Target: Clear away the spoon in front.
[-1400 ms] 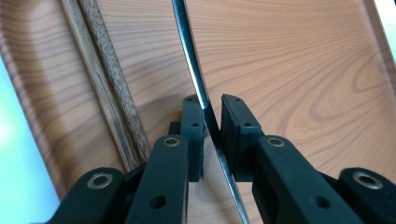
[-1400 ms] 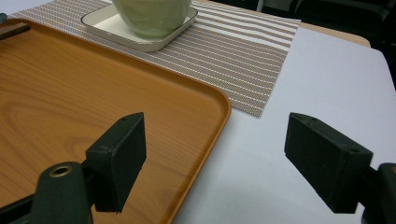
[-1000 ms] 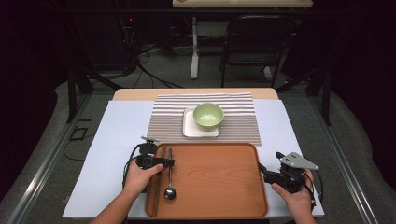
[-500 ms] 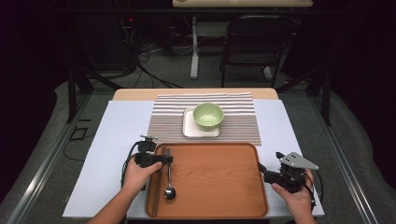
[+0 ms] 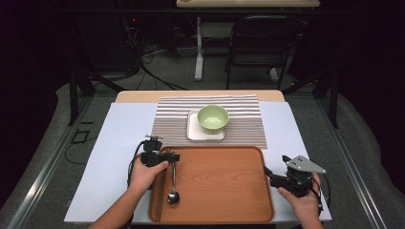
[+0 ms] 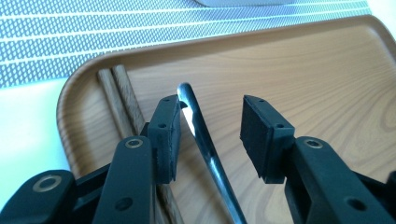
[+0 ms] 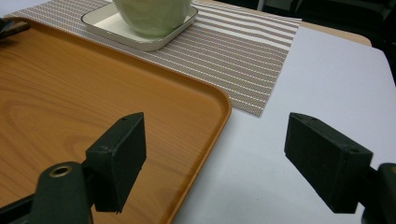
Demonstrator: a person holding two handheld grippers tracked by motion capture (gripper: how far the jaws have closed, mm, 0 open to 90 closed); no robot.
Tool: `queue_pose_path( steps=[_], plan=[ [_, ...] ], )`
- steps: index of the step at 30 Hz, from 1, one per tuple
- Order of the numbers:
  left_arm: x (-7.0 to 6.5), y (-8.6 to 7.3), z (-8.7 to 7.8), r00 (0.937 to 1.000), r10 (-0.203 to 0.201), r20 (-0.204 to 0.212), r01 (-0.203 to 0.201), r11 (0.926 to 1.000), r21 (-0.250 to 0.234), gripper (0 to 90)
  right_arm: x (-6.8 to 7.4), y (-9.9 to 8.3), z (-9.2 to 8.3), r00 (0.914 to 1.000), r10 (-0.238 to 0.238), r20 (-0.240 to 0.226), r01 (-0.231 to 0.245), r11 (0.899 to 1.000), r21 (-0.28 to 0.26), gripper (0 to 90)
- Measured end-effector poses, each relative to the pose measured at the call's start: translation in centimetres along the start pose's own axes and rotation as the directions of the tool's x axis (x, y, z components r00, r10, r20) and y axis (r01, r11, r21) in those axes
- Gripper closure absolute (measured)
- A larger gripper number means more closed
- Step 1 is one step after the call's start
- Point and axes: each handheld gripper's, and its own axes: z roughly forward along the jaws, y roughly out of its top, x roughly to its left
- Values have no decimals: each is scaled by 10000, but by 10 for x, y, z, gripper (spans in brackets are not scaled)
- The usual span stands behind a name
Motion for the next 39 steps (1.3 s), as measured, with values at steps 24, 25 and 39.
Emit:
queue_pose_path(
  steps=[24,25,39],
  plan=[
    [-23,35,-9,9976,577,-381,-611,9933,-980,426,0,0,-1,10000,-27,-8,27,10000,-10,205],
    [-23,35,-9,9976,577,-381,-611,9933,-980,418,0,0,-1,10000,-27,-8,27,10000,-10,205],
    [-28,60,-9,9959,566,-706,-655,9893,-1304,374,-1,0,-1,10000,-11,10,11,10000,-34,205]
  ],
)
